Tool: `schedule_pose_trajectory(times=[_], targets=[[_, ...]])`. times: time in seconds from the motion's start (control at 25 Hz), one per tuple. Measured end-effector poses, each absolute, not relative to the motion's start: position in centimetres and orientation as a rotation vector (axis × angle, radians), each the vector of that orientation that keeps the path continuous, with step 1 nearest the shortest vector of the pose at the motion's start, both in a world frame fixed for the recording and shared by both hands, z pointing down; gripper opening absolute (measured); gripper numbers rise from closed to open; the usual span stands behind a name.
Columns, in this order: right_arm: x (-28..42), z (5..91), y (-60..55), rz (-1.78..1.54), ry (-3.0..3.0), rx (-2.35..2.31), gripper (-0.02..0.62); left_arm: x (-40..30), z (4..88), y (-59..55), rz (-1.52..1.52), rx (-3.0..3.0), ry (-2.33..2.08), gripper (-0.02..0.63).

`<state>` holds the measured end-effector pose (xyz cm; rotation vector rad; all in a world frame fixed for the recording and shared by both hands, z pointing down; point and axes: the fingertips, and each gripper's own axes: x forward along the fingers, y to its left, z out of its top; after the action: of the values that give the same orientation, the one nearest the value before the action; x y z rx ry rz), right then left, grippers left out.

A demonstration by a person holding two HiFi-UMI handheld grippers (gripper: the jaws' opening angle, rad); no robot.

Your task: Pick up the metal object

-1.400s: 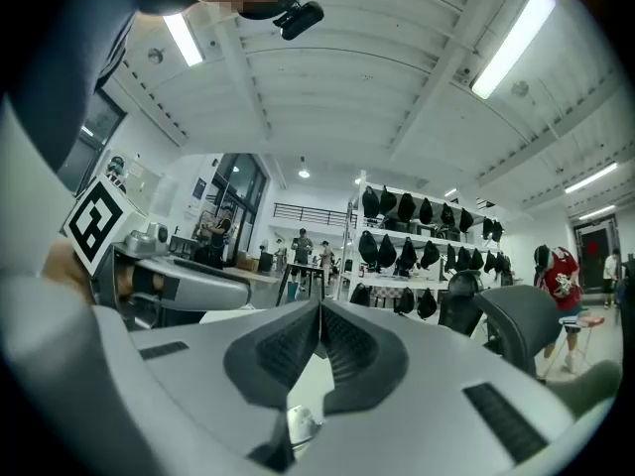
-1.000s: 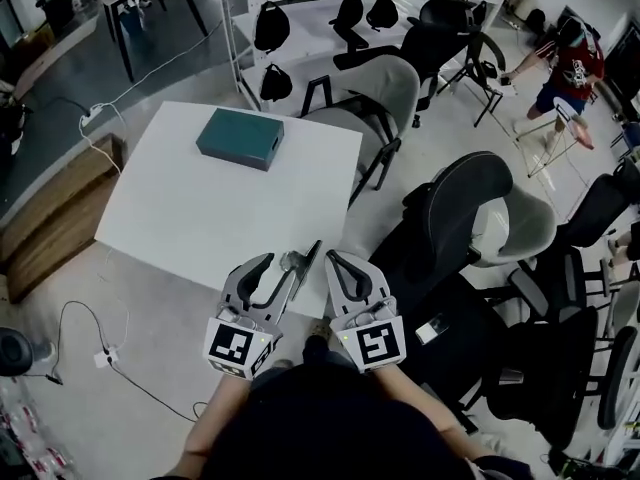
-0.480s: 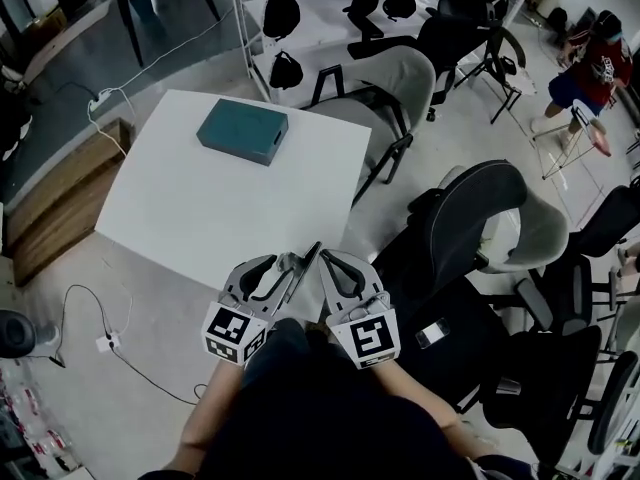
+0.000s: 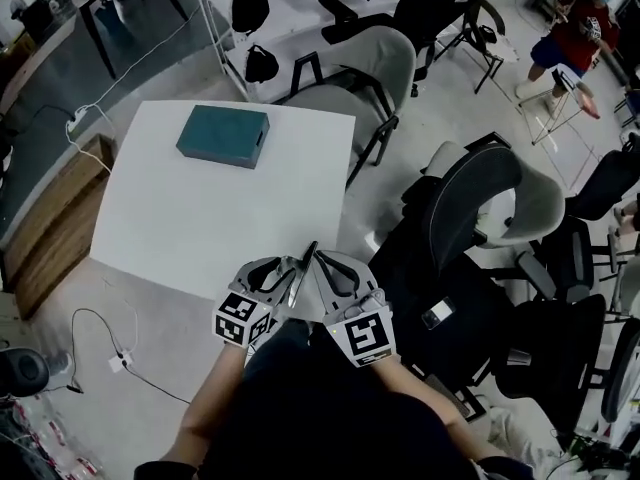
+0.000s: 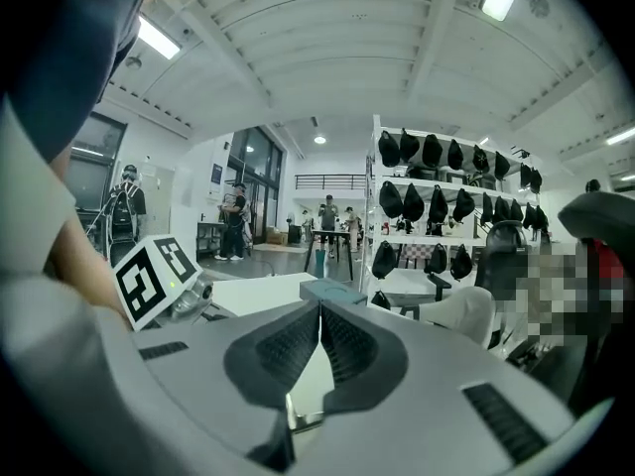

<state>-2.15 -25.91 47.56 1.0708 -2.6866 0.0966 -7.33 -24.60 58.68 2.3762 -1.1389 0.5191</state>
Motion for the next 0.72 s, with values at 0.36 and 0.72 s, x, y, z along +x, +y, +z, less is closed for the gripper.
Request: schedule_pose_trajectory(times=[0.36,0.72], targets=[[-1.9,47.8,-26.9,0.112,-2.604,1.200,0.026,-8.4,64.4,-25.3,0.667,2.246,-0.937,0.155],[-1.3,48.1,-27.3,0.124,-2.550,1.290,0.026,-8.3,68.0,-25.6,0.667,2.080,-0.732,0.158]])
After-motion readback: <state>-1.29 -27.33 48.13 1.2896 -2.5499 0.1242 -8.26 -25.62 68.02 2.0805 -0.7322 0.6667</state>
